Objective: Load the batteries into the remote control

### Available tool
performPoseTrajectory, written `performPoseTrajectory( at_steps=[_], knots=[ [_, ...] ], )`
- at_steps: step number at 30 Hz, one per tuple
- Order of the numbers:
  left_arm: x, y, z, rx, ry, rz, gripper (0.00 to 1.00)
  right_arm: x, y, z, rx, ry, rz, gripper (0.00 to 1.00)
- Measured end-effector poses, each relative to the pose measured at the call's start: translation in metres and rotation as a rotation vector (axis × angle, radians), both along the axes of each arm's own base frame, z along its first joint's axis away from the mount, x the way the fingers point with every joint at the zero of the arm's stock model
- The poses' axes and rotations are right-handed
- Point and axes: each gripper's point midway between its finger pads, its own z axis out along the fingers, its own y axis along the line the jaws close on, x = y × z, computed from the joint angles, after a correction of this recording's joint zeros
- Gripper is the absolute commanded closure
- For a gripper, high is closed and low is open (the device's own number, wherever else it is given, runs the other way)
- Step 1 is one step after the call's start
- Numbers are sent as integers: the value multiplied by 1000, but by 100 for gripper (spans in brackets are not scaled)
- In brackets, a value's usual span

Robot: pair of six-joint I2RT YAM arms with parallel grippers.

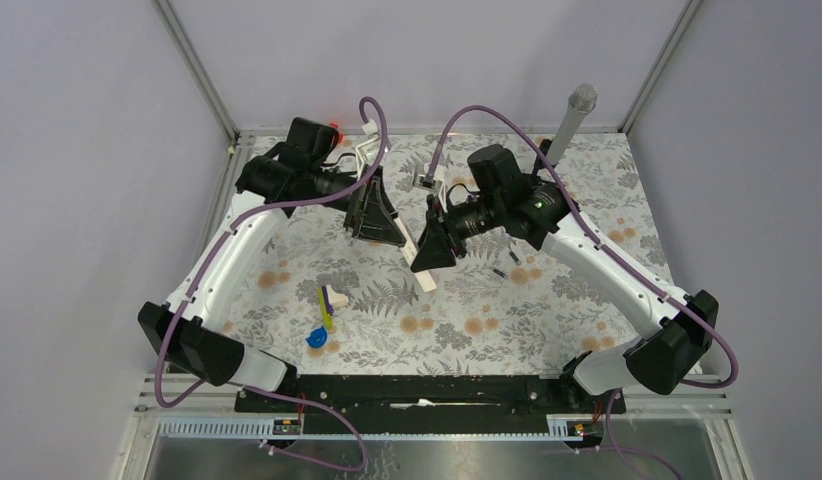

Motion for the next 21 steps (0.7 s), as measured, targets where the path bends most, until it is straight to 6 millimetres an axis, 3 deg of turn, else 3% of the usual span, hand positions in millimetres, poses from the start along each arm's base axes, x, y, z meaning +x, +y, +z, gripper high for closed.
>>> performPoseTrajectory(
  at_steps=[7, 11, 12, 14, 17, 19, 21],
  knots=[
    [-2, 1, -4, -1, -23, -2, 77, -3, -1, -2, -15, 15, 2, 100],
    [-2, 1, -4, -1, -26, -4, 100, -4, -2, -2, -20, 22, 4, 100],
    [-2, 1, -4, -1, -27, -5, 100, -4, -2, -2, -21, 23, 4, 97],
    [-2, 1, -4, -2, -32, -5, 100, -3, -1, -2, -24, 24, 1, 74],
    [-1, 1, -5, -2, -49, -5, 100, -2, -1, -2, -27, 28, -5, 21],
    [2, 2, -6, 6, -68, 6, 100, -1, -1, -2, -33, 34, -19, 5],
    [5, 4, -5, 6, -89, 22, 100, 1, -1, -2, -40, 39, -36, 1]
  ],
)
